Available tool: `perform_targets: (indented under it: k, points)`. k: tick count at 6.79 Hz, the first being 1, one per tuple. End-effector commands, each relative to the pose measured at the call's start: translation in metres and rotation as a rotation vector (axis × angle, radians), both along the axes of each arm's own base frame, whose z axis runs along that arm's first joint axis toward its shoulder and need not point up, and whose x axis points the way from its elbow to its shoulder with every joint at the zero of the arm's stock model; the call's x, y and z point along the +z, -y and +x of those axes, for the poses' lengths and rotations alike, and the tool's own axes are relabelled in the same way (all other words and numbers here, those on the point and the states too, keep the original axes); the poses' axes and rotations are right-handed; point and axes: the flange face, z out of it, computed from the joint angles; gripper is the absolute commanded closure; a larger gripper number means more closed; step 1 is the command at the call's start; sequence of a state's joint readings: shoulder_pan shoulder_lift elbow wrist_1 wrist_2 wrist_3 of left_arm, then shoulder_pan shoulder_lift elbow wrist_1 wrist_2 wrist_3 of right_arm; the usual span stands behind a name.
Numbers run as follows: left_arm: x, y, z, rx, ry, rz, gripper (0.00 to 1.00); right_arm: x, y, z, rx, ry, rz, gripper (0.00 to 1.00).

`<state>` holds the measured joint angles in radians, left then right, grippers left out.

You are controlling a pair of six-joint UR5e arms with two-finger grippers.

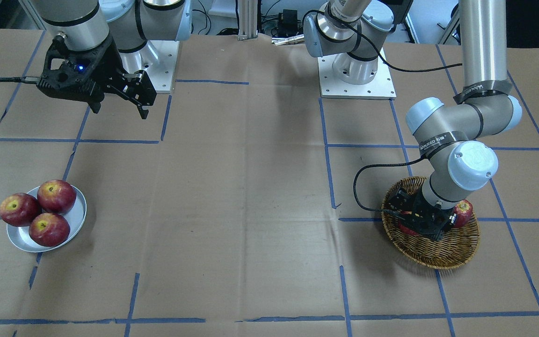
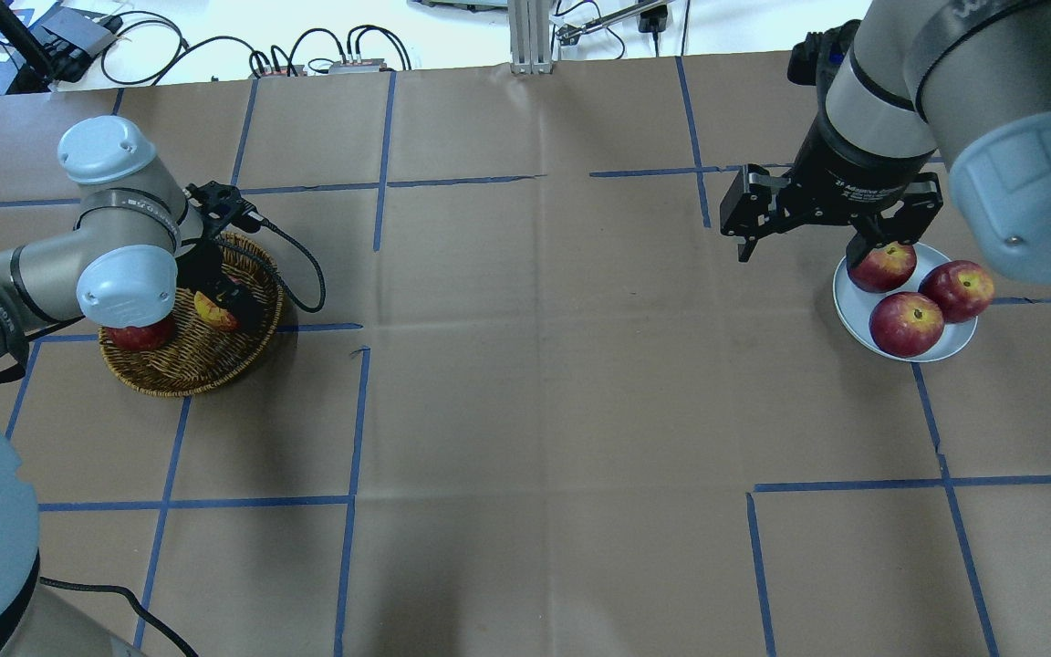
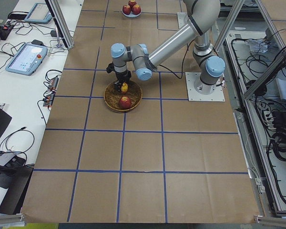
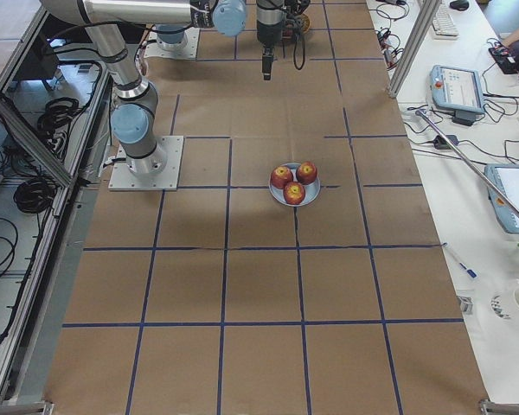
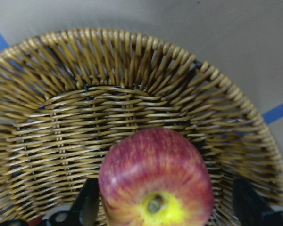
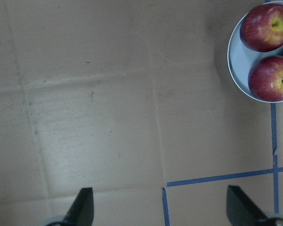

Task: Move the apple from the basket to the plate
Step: 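Close the left gripper on the yellow-red apple and lift it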

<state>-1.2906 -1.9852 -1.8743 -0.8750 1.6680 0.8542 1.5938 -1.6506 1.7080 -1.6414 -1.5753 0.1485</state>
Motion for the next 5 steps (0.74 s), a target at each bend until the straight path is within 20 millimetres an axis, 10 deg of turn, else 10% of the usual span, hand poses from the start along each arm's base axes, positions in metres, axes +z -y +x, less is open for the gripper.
perform_targets:
  k: [1,5]
  points:
    - [-0.012,0.002,0.011,0.019,-0.006,0.017,0.05,0.000,0.000,0.000,0.001,0.000,0.001,0.00]
    - [0.013,0.013,0.011,0.042,0.005,-0.034,0.46,0.000,0.000,0.000,0.001,0.001,-0.001,0.00]
